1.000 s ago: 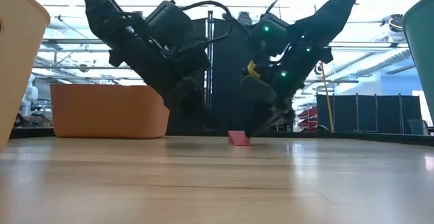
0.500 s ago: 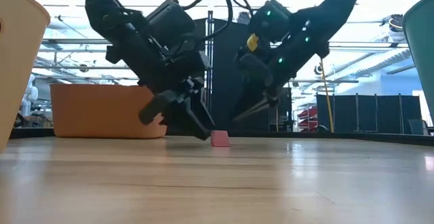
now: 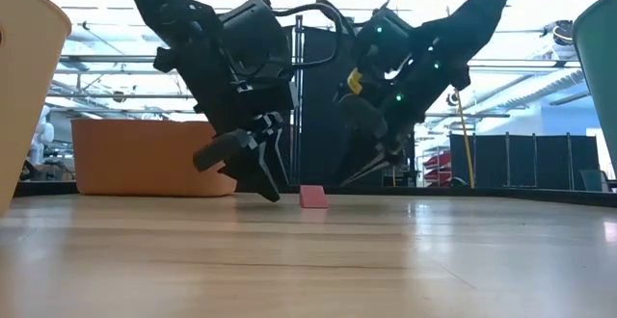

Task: Sort blocks by size
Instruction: Put the red triangular block into the yellow bin

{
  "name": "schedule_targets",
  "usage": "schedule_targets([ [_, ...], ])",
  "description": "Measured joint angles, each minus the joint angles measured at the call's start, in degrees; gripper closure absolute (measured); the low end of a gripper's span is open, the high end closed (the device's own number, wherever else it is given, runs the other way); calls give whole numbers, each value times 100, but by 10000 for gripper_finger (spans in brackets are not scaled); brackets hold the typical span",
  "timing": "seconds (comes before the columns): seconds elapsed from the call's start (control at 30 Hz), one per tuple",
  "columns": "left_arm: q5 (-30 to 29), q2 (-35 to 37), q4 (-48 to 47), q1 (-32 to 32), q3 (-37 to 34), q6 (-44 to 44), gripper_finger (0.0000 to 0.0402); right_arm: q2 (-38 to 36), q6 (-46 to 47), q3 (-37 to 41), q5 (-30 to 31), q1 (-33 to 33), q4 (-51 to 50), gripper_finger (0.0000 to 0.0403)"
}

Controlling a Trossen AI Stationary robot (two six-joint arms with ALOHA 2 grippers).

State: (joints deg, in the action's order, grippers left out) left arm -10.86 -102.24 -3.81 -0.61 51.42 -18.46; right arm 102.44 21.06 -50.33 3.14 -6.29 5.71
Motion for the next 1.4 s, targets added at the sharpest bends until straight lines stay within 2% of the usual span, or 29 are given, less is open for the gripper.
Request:
schedule_targets([
  [0.3, -90, 4, -284, 42, 0, 148, 167, 328, -75, -6, -57, -45, 544, 403],
  [0.53, -141, 34, -332, 95, 0, 160, 167, 663, -462, -8, -860, -37, 1612, 403],
  [0.67, -145, 135, -352, 164, -7, 50, 167, 617, -683, -7, -922, -34, 1583, 403],
  [0.8, -147, 344, -312, 308, -7, -574, 167, 184, -732, -7, -678, -6, 1249, 403],
  [0.97, -155, 402, -191, 493, -2, -1308, 167, -738, -588, -7, 316, 154, 24, 403],
  [1.07, -6, 363, -145, 364, 121, -276, 163, -1354, -182, -7, 1095, 298, -793, 403],
  [1.17, 100, 339, -31, 164, 238, 1321, 153, -1772, 164, -7, 1610, 436, -1455, 403],
  [1.27, 258, 339, 316, 95, 284, 3003, 140, -2036, 409, -7, 1809, 527, -1821, 403],
  [1.4, 273, 339, 395, 199, 282, 4235, 112, -2145, 526, -4, 1917, 621, -1999, 403],
])
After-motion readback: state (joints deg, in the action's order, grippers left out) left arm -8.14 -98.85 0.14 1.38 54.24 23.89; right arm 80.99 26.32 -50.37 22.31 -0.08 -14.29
